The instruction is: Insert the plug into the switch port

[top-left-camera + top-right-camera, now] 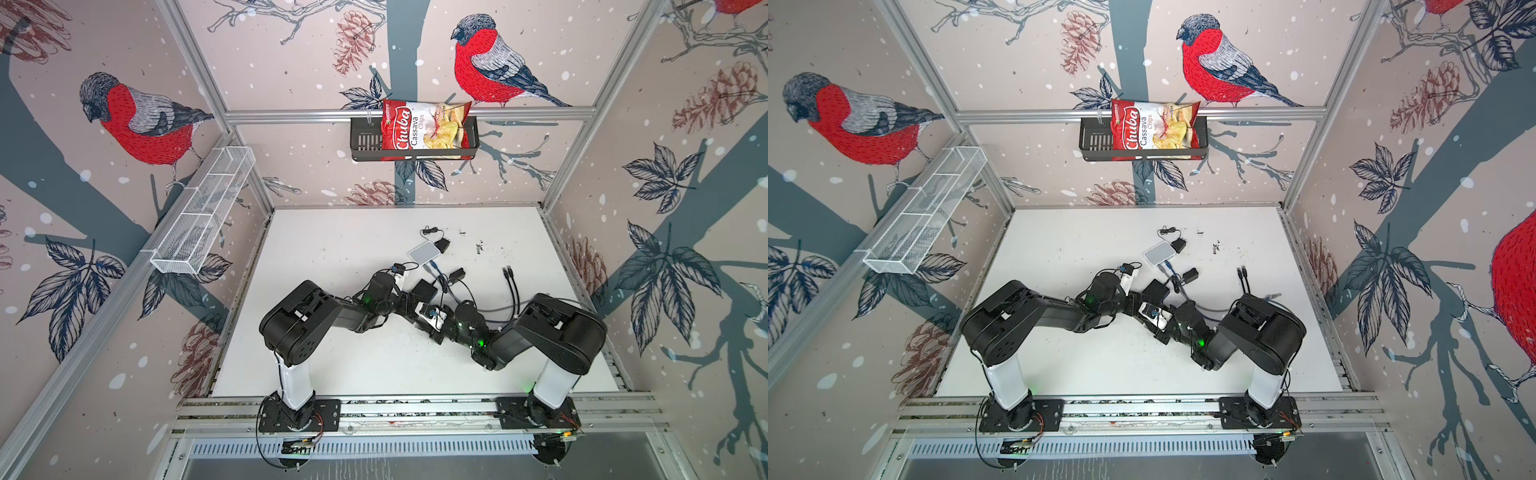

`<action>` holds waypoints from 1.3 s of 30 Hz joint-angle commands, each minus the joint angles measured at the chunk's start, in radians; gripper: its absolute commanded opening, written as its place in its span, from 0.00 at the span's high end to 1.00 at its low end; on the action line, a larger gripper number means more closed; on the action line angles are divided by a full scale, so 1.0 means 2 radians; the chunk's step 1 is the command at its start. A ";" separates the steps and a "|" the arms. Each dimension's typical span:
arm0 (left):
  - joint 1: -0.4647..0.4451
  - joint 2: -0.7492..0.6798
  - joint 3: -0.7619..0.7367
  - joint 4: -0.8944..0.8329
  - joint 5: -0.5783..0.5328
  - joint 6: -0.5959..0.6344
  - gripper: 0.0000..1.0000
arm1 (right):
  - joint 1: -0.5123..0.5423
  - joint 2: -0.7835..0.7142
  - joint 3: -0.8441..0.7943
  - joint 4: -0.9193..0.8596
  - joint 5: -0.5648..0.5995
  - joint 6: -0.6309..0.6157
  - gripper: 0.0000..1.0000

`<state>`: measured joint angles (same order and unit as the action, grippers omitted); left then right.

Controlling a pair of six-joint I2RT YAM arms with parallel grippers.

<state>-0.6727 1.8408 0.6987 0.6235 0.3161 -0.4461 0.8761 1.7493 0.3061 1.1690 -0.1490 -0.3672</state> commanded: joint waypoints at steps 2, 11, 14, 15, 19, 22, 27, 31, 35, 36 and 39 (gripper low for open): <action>-0.003 0.008 0.003 -0.069 0.011 -0.009 0.36 | -0.003 -0.022 -0.012 -0.012 -0.020 -0.002 0.58; -0.003 0.001 0.004 -0.077 0.008 -0.005 0.36 | 0.000 -0.115 -0.036 -0.122 -0.043 -0.023 0.65; -0.002 0.002 0.005 -0.080 0.009 -0.004 0.36 | 0.005 -0.130 -0.045 -0.144 -0.036 -0.028 0.67; -0.003 0.002 0.006 -0.079 0.009 -0.004 0.36 | 0.006 -0.130 -0.049 -0.144 -0.035 -0.027 0.67; -0.003 0.002 0.006 -0.079 0.011 -0.001 0.36 | 0.016 -0.116 -0.051 -0.142 -0.027 -0.031 0.68; -0.002 -0.001 0.006 -0.080 0.013 0.001 0.36 | 0.025 -0.098 -0.045 -0.136 -0.010 -0.038 0.68; 0.000 -0.003 0.004 -0.079 0.016 0.004 0.36 | 0.033 -0.074 -0.034 -0.138 0.021 -0.050 0.70; 0.001 -0.005 0.001 -0.075 0.019 0.005 0.36 | 0.033 -0.069 -0.034 -0.135 0.035 -0.051 0.70; 0.003 -0.006 0.001 -0.076 0.021 0.006 0.36 | 0.033 -0.075 -0.039 -0.124 0.035 -0.050 0.70; 0.003 -0.007 0.000 -0.077 0.021 0.006 0.36 | 0.033 -0.078 -0.039 -0.123 0.030 -0.053 0.70; 0.003 -0.008 0.000 -0.078 0.021 0.007 0.36 | 0.033 -0.084 -0.032 -0.137 0.025 -0.059 0.70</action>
<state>-0.6697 1.8244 0.7063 0.5724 0.3439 -0.4370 0.9409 1.5909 0.2329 0.9047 -0.1005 -0.4721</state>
